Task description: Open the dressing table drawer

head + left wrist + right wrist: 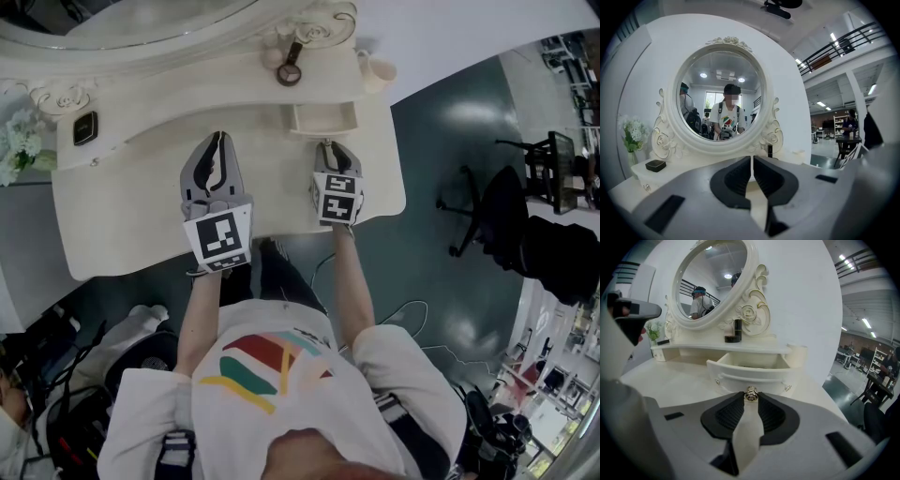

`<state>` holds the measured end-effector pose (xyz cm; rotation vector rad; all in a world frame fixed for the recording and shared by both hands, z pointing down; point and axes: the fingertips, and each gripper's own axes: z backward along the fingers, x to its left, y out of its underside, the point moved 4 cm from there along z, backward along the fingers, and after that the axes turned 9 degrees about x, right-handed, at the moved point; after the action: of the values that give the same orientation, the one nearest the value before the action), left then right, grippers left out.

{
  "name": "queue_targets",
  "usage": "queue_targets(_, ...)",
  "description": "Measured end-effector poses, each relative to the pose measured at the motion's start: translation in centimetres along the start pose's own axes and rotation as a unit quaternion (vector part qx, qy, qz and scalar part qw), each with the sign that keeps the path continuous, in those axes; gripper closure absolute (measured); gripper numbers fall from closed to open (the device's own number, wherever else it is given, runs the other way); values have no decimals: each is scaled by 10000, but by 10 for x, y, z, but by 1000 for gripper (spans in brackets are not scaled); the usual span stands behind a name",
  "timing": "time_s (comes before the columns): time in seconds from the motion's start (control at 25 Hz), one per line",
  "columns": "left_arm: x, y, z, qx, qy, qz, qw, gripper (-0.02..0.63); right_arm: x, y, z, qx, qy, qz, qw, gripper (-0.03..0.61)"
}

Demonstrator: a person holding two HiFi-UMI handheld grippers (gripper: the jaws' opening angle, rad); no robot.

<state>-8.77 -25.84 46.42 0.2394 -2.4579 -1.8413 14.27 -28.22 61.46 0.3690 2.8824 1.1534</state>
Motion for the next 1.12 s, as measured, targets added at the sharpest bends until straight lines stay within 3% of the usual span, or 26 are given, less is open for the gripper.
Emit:
queue_targets(0.56,3,-1,3,-25,-31,12,10000,598,0,3,0,-130,-98,-199,9997,491)
queue_targets(0.68,5,-4,5,-57,-42,15,10000,598,1,4,3,-191,-202,-331,9991,425)
queue_targets(0.76,6,-6,6,-86,-47,10,10000,598,0,2,8,-259,-207,-391,9987,417)
queue_targets(1.12,15,-38,14,-411,-123,28,9991,598,-13,-59,54,-1147,128,-587,9916,423)
